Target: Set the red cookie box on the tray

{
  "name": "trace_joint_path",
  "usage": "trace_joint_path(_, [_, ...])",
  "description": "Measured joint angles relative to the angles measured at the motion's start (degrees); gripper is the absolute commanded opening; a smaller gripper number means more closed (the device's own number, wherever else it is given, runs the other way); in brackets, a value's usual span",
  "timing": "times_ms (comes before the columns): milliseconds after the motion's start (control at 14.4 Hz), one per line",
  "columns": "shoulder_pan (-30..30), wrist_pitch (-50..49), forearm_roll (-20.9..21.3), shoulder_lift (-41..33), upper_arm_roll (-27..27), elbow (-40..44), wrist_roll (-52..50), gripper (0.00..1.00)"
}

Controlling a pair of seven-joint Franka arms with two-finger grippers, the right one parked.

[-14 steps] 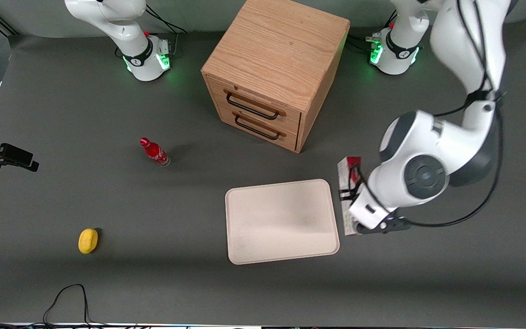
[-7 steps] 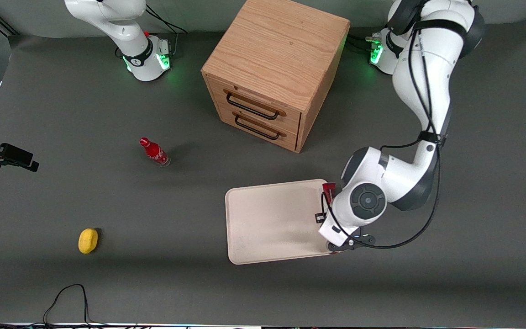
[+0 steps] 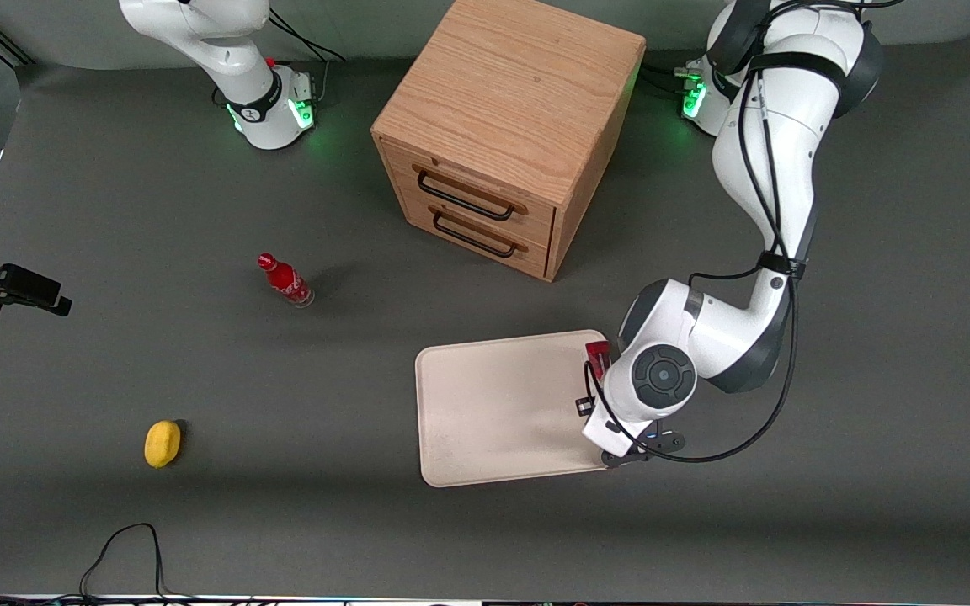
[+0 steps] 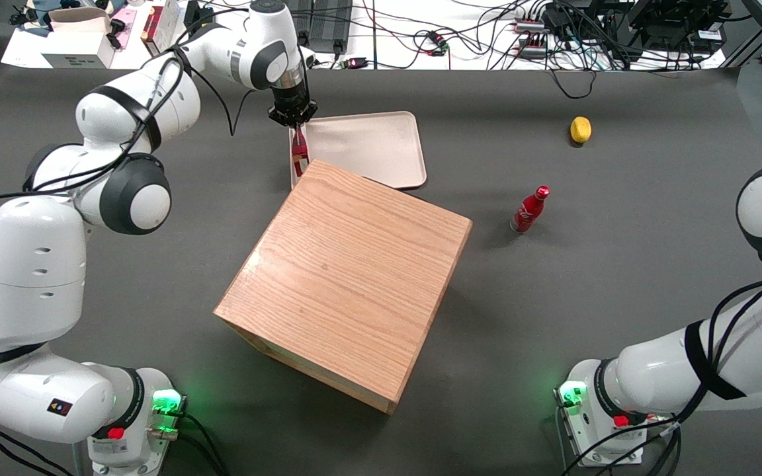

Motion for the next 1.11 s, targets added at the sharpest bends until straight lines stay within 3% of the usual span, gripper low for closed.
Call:
trace_joint_path(70, [-0.1, 0.0, 0.0, 0.0, 0.0, 0.0, 0.0, 0.0])
trace_joint_path(139, [-0.3, 0.0, 0.0, 0.0, 0.0, -0.1, -0.1, 0.62])
trace_joint_path(209, [-0.4, 0.0, 0.0, 0.1, 0.0, -0.1, -0.1, 0.99])
trace_joint_path(835, [-0.7, -0.2, 0.0, -0.1, 0.3, 0.0, -1.2, 1.0])
trace_joint_path(1114, [1.9, -8.3, 0.3, -4.3, 0.8, 1.0, 0.3, 1.0])
